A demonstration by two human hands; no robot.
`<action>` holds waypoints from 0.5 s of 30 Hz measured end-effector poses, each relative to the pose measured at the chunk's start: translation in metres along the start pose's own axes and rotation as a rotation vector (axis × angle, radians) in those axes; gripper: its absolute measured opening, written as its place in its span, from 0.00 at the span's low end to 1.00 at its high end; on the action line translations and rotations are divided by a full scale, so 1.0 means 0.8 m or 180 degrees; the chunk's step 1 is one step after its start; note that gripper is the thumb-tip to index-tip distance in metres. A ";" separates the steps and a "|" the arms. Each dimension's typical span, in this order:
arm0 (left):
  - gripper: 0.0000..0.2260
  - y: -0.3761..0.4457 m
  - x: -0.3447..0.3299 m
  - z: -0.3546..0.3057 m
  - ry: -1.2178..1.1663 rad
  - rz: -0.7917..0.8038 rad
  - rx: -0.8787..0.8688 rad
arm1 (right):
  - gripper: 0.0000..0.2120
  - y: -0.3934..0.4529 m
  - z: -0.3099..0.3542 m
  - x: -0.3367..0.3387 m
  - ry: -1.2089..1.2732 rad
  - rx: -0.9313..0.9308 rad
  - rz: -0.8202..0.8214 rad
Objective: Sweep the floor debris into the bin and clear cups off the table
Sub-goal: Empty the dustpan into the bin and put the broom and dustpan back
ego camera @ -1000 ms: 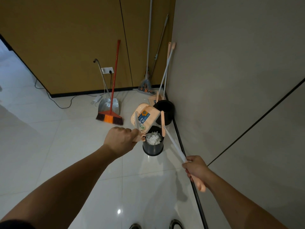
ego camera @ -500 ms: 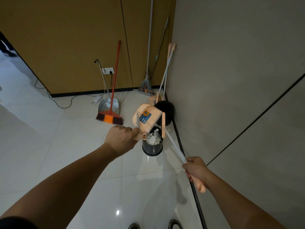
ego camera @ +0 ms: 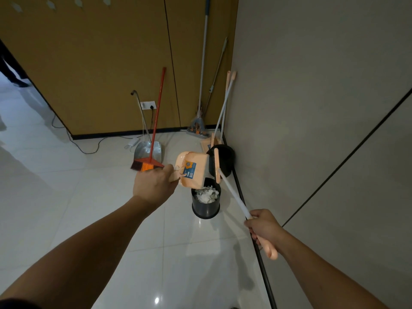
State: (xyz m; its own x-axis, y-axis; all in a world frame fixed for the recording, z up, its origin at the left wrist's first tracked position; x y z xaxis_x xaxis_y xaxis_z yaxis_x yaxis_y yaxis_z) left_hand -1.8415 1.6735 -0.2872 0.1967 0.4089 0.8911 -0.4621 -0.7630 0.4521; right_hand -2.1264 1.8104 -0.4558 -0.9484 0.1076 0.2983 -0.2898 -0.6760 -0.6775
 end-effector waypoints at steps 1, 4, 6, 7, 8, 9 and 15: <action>0.14 0.000 0.003 0.006 0.0038 0.0023 0.0127 | 0.11 -0.002 0.005 -0.002 -0.0008 0.0017 0.0023; 0.15 -0.004 0.012 0.025 0.0111 0.0083 0.0439 | 0.13 -0.009 0.025 -0.012 -0.0149 0.0113 0.0113; 0.14 -0.013 0.017 0.045 0.0202 0.0154 0.0714 | 0.14 -0.017 0.045 -0.023 -0.0188 0.0188 0.0234; 0.14 -0.017 0.020 0.058 0.0243 0.0191 0.0901 | 0.14 -0.024 0.061 -0.031 -0.0157 0.0268 0.0345; 0.15 -0.023 0.024 0.071 0.0262 0.0197 0.1104 | 0.14 -0.031 0.079 -0.038 -0.0112 0.0362 0.0470; 0.16 -0.028 0.032 0.084 0.0262 0.0150 0.1285 | 0.15 -0.038 0.099 -0.047 -0.0061 0.0444 0.0607; 0.20 -0.053 0.081 0.114 0.0301 -0.0048 0.1577 | 0.18 -0.095 0.221 -0.102 0.0363 0.0769 0.1599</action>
State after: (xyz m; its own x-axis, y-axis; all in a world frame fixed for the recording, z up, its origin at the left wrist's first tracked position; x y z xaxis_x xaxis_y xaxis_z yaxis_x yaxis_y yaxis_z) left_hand -1.7306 1.6863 -0.2451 0.1103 0.4478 0.8873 0.0106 -0.8933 0.4494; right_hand -2.0038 1.7237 -0.3098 -0.9739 -0.2013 -0.1045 0.2255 -0.8107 -0.5403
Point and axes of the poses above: each hand's wrist, its own y-axis towards the middle knuckle, its own x-axis out of the back of the hand, z = x × y, the point moved 10 cm from there along y, towards the middle knuckle, and after that the axes turned 3 degrees about -x, right-handed, at the moved point
